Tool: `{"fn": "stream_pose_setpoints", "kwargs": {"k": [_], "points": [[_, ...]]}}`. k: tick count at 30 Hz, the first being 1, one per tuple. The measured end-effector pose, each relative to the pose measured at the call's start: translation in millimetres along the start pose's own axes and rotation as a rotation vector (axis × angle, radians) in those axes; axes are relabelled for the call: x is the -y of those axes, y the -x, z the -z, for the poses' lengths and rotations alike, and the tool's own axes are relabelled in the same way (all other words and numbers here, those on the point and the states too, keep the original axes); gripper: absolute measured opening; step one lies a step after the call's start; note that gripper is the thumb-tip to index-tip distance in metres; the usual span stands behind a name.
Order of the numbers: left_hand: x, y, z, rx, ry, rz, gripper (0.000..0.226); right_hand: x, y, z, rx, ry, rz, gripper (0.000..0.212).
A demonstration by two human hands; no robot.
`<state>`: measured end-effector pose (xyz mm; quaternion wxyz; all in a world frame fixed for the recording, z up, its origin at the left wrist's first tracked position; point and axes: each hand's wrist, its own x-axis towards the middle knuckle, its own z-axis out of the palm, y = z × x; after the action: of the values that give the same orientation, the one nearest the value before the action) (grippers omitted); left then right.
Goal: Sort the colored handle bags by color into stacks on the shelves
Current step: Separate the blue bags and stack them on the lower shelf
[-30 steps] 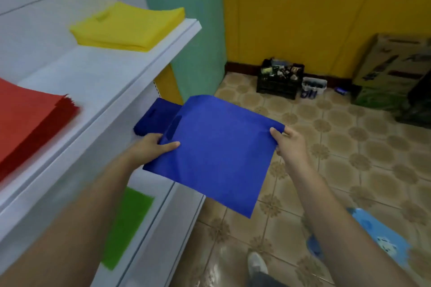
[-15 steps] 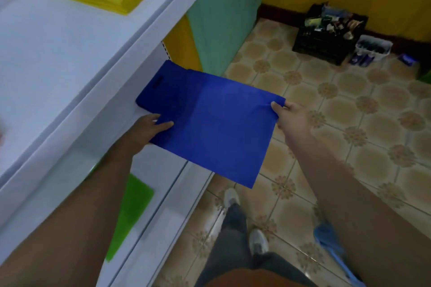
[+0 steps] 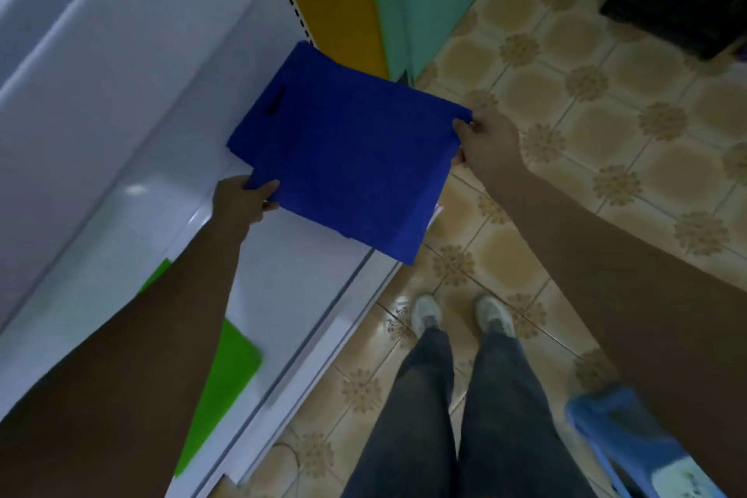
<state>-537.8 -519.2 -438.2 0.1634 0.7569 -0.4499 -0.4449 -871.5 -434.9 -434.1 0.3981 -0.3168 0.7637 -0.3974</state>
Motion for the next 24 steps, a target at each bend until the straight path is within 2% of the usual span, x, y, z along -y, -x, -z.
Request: {"fn": "stream_pose_setpoints", "kwargs": {"k": [5, 7, 10, 12, 15, 17, 19, 20, 22, 24], "points": [[-6.3, -50.0, -1.9, -0.139, 0.246, 0.085, 0.008, 0.0, -48.5, -24.7, 0.08, 0.085, -0.015, 0.026], [-4.6, -63.0, -1.4, -0.228, 0.367, 0.107, 0.016, 1.5, -61.8, -35.6, 0.125, 0.066, -0.044, 0.022], [-2.9, -72.7, -4.7, -0.281, 0.563, 0.126, 0.015, -0.2, -75.2, -50.9, 0.186, 0.176, -0.005, 0.022], [-1.4, -79.8, -5.0, -0.312, 0.602, 0.11, 0.026, -2.3, -80.4, -57.2, 0.217, 0.275, 0.063, 0.022], [0.7, -89.1, -1.9, -0.349, 0.632, 0.099, 0.028, -6.5, -85.4, -62.4, 0.271, 0.3, 0.086, 0.019], [3.6, -90.4, -5.0, -0.378, 0.58, 0.102, 0.037, -9.2, -87.6, -65.0, 0.248, 0.365, 0.144, 0.03], [6.2, -88.9, -10.5, -0.358, 0.471, 0.12, 0.053, -14.0, -88.0, -68.0, 0.186, 0.517, 0.238, 0.054], [6.9, -88.6, -13.9, -0.31, 0.44, 0.144, 0.061, -15.4, -86.9, -69.7, 0.172, 0.583, 0.265, 0.059], [5.8, -87.7, -20.5, -0.179, 0.45, 0.184, 0.068, -20.0, -85.6, -75.6, 0.222, 0.612, 0.255, 0.057], [3.1, -87.8, -27.4, -0.108, 0.441, 0.176, 0.056, -24.1, -85.9, -81.0, 0.29, 0.577, 0.207, 0.05]]}}
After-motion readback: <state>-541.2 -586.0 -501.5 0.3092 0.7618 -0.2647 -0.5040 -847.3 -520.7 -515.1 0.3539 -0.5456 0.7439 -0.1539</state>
